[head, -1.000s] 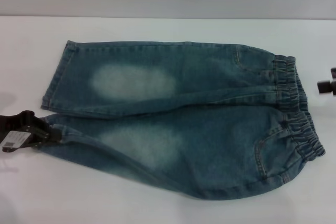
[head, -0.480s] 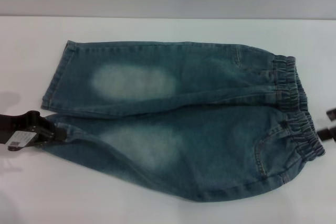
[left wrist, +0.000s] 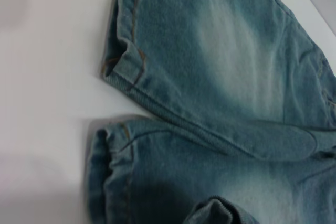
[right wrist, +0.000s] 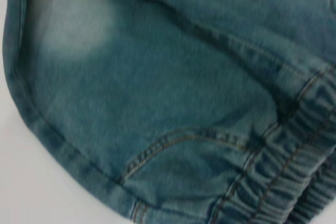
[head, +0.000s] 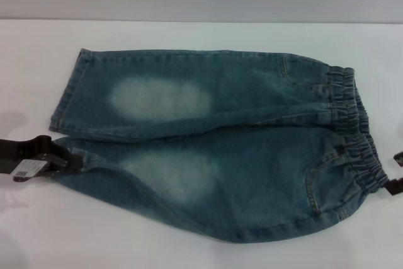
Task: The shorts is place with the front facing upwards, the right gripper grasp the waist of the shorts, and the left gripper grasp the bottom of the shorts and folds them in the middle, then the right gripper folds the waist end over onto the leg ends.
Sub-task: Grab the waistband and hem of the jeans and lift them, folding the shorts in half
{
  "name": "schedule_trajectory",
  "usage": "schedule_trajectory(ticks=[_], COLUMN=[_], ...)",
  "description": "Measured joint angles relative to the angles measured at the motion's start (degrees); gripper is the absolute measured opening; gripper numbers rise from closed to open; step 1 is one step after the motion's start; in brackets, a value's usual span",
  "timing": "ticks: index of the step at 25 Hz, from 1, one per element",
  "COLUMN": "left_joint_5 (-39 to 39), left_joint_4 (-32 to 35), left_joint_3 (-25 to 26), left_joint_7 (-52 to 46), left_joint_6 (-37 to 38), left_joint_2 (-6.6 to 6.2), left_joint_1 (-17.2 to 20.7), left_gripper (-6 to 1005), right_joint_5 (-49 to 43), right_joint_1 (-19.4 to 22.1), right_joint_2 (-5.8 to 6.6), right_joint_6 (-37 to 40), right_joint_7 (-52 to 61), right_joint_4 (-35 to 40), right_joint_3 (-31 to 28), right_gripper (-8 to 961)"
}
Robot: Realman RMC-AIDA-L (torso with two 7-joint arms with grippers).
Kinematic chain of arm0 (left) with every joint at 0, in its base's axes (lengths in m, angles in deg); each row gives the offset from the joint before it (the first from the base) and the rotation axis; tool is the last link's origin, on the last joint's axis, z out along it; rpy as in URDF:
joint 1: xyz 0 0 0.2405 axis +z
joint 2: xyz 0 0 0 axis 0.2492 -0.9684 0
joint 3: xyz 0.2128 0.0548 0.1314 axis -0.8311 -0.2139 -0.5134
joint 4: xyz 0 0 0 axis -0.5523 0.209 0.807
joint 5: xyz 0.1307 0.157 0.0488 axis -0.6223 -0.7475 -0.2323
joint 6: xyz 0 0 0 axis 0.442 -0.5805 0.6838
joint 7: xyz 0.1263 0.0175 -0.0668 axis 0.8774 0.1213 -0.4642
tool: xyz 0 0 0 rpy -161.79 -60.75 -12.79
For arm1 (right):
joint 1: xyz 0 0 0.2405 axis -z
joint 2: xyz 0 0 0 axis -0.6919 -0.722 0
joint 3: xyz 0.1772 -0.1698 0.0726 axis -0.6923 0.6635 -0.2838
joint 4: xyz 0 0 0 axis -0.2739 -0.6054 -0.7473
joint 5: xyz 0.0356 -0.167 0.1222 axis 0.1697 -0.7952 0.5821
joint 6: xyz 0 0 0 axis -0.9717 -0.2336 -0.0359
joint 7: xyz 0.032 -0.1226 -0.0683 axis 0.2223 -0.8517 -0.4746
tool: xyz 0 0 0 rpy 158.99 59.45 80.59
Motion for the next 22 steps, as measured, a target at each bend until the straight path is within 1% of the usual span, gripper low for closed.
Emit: schedule_trajectory(ticks=[3, 8, 15, 22], left_joint_5=[0.05, 0.13, 0.14, 0.14], left_joint_4=[1.32, 1.52, 1.56, 1.57], left_joint_3=[0.02, 0.03, 0.03, 0.04], left_joint_7=[0.0, 0.0, -0.25, -0.4], left_joint_6=[-0.14, -0.6, -1.1, -1.45], left_joint_2=[0.74, 0.75, 0.46, 0.01], left_joint_1=[0.0, 0.0, -0.01, -0.46], left_gripper=[71, 71, 73, 74], right_joint_5=[-2.21, -3.51, -3.92, -6.43], right_joint_1=[-0.34, -0.59, -1.61, -3.61], right_joint_2=[-0.9, -1.8, -1.89, -1.78], right_joint_6=[-0.02, -0.3, -0.42, -0.51], right_joint_7=[-0.16, -0.52, -0.64, -0.74], right_joint_4=[-0.08, -0.25, -1.86, -4.41], right_joint_3=[0.06, 0.1, 0.21, 0.32], right_gripper=[787, 788, 787, 787])
